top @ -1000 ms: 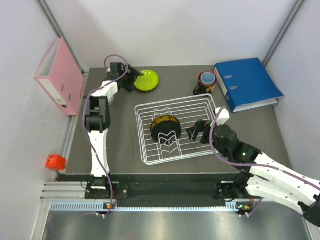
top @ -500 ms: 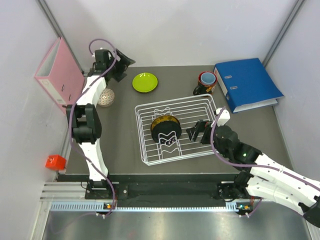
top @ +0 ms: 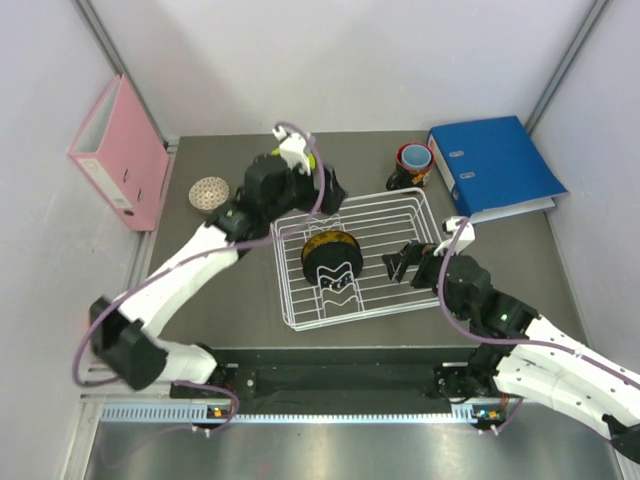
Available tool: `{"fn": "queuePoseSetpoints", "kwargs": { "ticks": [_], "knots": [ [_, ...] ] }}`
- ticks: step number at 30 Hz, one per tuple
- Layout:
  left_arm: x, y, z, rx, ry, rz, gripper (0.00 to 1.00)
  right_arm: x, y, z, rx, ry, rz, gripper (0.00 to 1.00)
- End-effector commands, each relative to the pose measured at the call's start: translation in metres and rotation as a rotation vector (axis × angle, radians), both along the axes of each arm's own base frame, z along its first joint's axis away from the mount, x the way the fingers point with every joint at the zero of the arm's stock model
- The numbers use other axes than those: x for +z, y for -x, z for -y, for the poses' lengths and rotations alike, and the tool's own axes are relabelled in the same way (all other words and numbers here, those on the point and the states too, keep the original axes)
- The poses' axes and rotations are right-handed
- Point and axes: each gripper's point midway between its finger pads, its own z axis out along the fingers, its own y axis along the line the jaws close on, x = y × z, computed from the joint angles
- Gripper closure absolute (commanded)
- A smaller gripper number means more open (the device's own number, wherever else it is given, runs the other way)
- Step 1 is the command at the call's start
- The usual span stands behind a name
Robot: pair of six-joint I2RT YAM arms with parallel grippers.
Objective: Unload the mixed dishes from the dish rack
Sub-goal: Pick up the plate from the dish rack.
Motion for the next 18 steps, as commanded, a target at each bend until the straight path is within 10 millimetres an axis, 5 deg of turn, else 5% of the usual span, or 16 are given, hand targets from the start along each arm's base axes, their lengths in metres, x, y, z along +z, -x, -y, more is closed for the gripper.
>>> {"fn": "queuePoseSetpoints", "kwargs": {
  "ticks": [1, 2, 5, 12, 18],
  "knots": [
    [0.0, 0.034, -0.03, -0.032, -0.272, 0.199, 0.01, 0.022, -0.006, 0.011, -0.044, 0.016, 0.055, 0.0],
    [0.0, 0.05, -0.029, -0.067, -0.29, 0.22, 0.01, 0.022, -0.006, 0.011, -0.044, 0.017, 0.055, 0.0],
    [-0.051, 0.081, -0.044, -0.105, -0.435, 0.117, 0.01, 0.019, -0.006, 0.009, -0.043, 0.013, 0.049, 0.0],
    [-0.069, 0.12, -0.066, -0.179, -0.539, 0.142, 0.01, 0.008, -0.006, 0.003, -0.033, -0.002, 0.026, 0.0],
    [-0.089, 0.127, -0.068, -0.232, -0.614, 0.195, 0.34, 0.001, -0.006, 0.002, -0.027, -0.014, 0.022, 0.0]
  ]
}}
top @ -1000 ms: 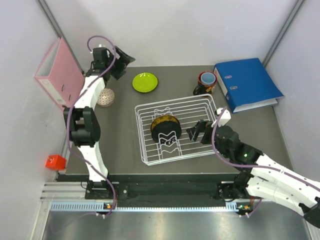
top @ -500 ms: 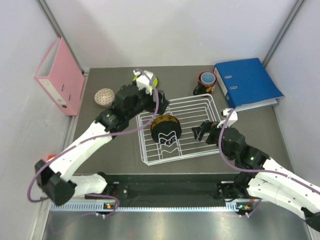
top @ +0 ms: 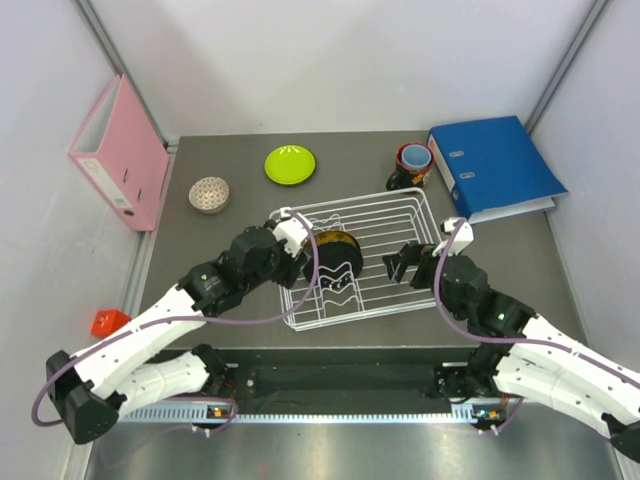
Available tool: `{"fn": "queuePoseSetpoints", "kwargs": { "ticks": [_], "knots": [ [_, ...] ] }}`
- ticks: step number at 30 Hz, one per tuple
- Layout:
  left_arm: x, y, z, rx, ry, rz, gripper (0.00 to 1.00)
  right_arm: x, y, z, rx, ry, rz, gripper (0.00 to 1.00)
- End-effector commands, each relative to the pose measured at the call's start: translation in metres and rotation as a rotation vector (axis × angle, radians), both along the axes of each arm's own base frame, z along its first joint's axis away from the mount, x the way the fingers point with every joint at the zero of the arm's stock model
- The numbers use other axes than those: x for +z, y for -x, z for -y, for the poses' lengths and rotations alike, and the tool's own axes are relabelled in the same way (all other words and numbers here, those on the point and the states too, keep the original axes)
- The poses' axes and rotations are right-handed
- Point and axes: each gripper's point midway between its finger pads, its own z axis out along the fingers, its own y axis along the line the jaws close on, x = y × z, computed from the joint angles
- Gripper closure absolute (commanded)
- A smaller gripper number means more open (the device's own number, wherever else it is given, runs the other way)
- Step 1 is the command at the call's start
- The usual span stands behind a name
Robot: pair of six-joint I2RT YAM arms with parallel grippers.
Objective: Unload the mixed dishes from the dish rack
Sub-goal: Pick up the plate from the dish rack.
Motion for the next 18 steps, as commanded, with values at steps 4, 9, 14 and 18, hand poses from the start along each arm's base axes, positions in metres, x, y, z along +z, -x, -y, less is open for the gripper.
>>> {"fn": "queuePoseSetpoints", "kwargs": {
  "ticks": [4, 9, 14, 18],
  "knots": [
    [-0.004, -0.01, 0.016, -0.094, -0.045, 0.05, 0.43, 0.001, -0.003, -0.007, 0.006, -0.035, 0.01, 0.0],
    [-0.008, -0.024, 0.032, -0.119, -0.04, 0.086, 0.43, 0.001, -0.004, -0.007, 0.009, -0.033, 0.01, 0.0],
    [-0.016, -0.033, 0.05, -0.151, -0.042, 0.058, 0.4, 0.001, -0.002, -0.006, 0.008, -0.036, 0.009, 0.01],
    [-0.02, -0.04, 0.056, -0.156, -0.046, 0.068, 0.4, -0.002, -0.001, -0.005, 0.007, -0.039, 0.004, 0.0]
  ]
}}
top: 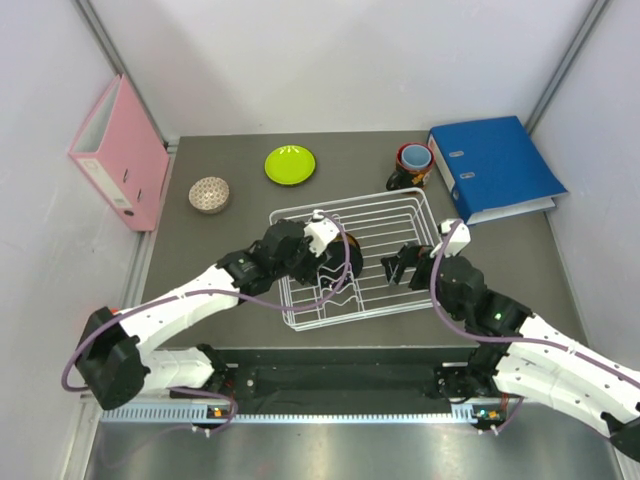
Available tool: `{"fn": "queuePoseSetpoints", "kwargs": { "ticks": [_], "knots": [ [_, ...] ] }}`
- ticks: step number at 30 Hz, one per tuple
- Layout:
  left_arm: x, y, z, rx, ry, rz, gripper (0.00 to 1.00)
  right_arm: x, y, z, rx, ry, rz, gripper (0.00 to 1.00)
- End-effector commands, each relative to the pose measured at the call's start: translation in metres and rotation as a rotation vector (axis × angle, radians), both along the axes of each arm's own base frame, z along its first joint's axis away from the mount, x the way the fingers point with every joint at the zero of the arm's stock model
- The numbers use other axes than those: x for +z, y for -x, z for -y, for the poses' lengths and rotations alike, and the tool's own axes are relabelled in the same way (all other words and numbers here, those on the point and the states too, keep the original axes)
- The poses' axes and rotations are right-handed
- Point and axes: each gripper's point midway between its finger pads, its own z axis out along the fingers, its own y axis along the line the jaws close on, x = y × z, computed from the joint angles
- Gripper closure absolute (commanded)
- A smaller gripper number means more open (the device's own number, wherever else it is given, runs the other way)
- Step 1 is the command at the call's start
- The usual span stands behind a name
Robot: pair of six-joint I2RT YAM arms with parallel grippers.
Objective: Unload the mixed dishes from the dish rack
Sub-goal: Pick up the plate from the dish rack.
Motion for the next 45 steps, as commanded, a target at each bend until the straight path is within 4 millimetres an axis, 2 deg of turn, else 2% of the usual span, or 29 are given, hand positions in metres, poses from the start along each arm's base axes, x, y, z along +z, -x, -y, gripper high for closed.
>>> {"fn": "queuePoseSetpoints", "kwargs": {
  "ticks": [1, 7, 11, 14, 18, 24, 25, 28, 33, 35, 38, 41, 43, 45],
  "knots": [
    [0.027, -0.018, 0.021, -0.027, 0.076, 0.09, 0.4, 0.006, 0.0, -0.001, 0.0, -0.039, 0.018, 0.0],
    [0.011, -0.023, 0.025, -0.038, 0.053, 0.076, 0.41, 0.004, 0.0, -0.001, -0.002, -0.038, 0.013, 0.0],
    [0.004, -0.023, 0.028, -0.047, 0.051, 0.064, 0.45, 0.004, 0.0, -0.001, -0.002, -0.036, 0.011, 0.0],
    [0.001, -0.024, 0.027, -0.046, 0.045, 0.063, 0.51, 0.004, 0.0, 0.0, -0.003, -0.035, 0.011, 0.0],
    [0.001, -0.025, 0.025, -0.039, 0.036, 0.071, 0.71, 0.002, 0.0, -0.001, -0.002, -0.032, 0.006, 0.0],
    [0.012, -0.026, 0.021, -0.04, 0.033, 0.097, 0.84, 0.001, 0.0, -0.003, 0.003, -0.034, 0.003, 0.0],
    [0.012, -0.026, 0.021, -0.044, 0.032, 0.096, 0.91, 0.001, 0.0, -0.003, 0.003, -0.036, 0.003, 0.0],
    [0.016, -0.025, 0.022, -0.054, 0.032, 0.101, 1.0, 0.001, 0.0, -0.003, 0.004, -0.037, 0.003, 0.0],
    [0.015, -0.024, 0.023, -0.059, 0.033, 0.093, 0.99, 0.001, 0.0, -0.003, 0.004, -0.036, 0.002, 0.0],
    [0.013, -0.025, 0.023, -0.054, 0.032, 0.089, 0.93, 0.002, 0.001, -0.003, 0.005, -0.041, 0.004, 0.0],
    [0.007, -0.025, 0.024, -0.052, 0.028, 0.069, 0.89, 0.001, 0.001, -0.002, 0.004, -0.039, 0.004, 0.0],
    [0.0, -0.025, 0.025, -0.045, 0.022, 0.048, 0.81, -0.001, 0.002, -0.001, 0.002, -0.043, 0.002, 0.0],
    [-0.004, -0.025, 0.025, -0.037, 0.017, 0.037, 0.66, -0.002, 0.002, -0.001, 0.001, -0.041, 0.0, 0.0],
    [-0.008, -0.026, 0.024, -0.028, 0.008, 0.029, 0.58, -0.003, 0.003, 0.0, 0.002, -0.041, 0.0, 0.0]
  ]
}}
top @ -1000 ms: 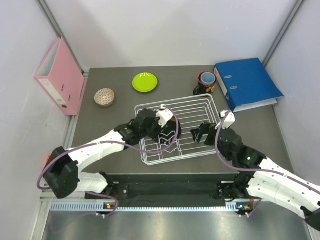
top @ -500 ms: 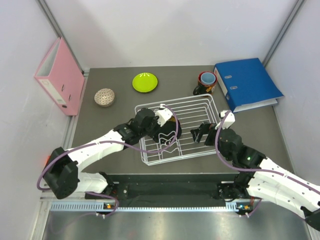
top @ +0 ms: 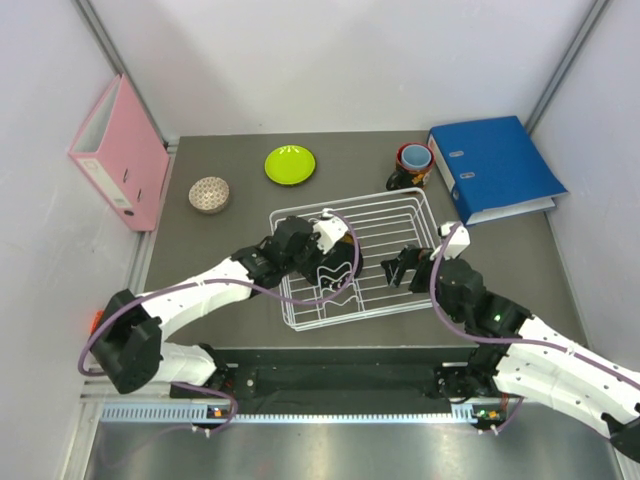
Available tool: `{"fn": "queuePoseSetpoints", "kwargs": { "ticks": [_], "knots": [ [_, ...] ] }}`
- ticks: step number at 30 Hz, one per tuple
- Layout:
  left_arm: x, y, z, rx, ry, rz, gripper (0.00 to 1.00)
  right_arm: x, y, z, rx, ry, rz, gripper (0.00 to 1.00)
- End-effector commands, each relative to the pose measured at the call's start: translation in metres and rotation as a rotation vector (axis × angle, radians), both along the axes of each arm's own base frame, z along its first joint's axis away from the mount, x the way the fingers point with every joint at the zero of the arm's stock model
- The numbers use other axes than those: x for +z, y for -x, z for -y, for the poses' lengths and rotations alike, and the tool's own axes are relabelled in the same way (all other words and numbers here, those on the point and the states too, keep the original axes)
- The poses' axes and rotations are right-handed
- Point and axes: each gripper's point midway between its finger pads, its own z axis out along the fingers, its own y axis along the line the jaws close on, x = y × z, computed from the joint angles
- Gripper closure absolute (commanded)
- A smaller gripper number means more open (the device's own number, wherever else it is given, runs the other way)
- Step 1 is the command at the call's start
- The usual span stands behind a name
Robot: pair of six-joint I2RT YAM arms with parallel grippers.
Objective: Unload the mixed dishes from the dish rack
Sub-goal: Pick up the plate from the dish rack.
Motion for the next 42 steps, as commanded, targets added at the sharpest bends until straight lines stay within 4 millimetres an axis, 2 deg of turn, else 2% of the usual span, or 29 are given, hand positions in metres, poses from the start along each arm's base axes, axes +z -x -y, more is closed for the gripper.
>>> {"fn": "queuePoseSetpoints", "kwargs": {
  "ticks": [1, 4, 7, 10, 11, 14, 15, 21, 27, 33, 37, 42],
  "knots": [
    [0.007, -0.004, 0.011, 0.005, 0.042, -0.007, 0.51, 0.004, 0.0, -0.001, 0.001, -0.031, 0.013, 0.0],
    [0.002, -0.003, 0.011, 0.003, 0.038, -0.018, 0.5, 0.004, 0.0, -0.001, 0.002, -0.033, 0.013, 0.0],
    [0.0, -0.002, 0.013, -0.007, 0.041, -0.025, 0.55, 0.003, 0.0, -0.001, 0.001, -0.032, 0.014, 0.0],
    [-0.004, -0.001, 0.014, -0.01, 0.035, -0.037, 0.72, 0.003, -0.001, -0.001, 0.001, -0.034, 0.014, 0.0],
    [-0.005, -0.001, 0.014, -0.011, 0.034, -0.04, 0.82, 0.003, 0.0, -0.001, 0.001, -0.033, 0.013, 0.0],
    [-0.003, -0.001, 0.014, -0.007, 0.04, -0.037, 0.93, 0.002, 0.0, -0.001, 0.002, -0.033, 0.012, 0.0],
    [-0.003, -0.001, 0.013, -0.005, 0.04, -0.035, 1.0, 0.002, 0.0, -0.001, 0.0, -0.034, 0.013, 0.0],
    [0.015, 0.0, 0.012, -0.013, 0.062, -0.002, 1.0, 0.004, -0.001, -0.002, 0.002, -0.039, 0.017, 0.0],
    [0.044, 0.001, 0.01, -0.031, 0.079, 0.047, 1.0, 0.003, -0.001, -0.005, 0.009, -0.036, 0.011, 0.0],
    [0.084, -0.002, 0.009, -0.045, 0.103, 0.127, 1.0, 0.006, -0.002, -0.007, 0.014, -0.04, 0.016, 0.0],
    [0.116, -0.004, 0.006, -0.048, 0.123, 0.186, 1.0, 0.007, -0.003, -0.008, 0.016, -0.042, 0.018, 0.0],
    [0.168, -0.013, -0.001, 0.018, 0.177, 0.282, 1.0, 0.01, -0.003, -0.008, 0.015, -0.044, 0.023, 0.0]
  ]
}}
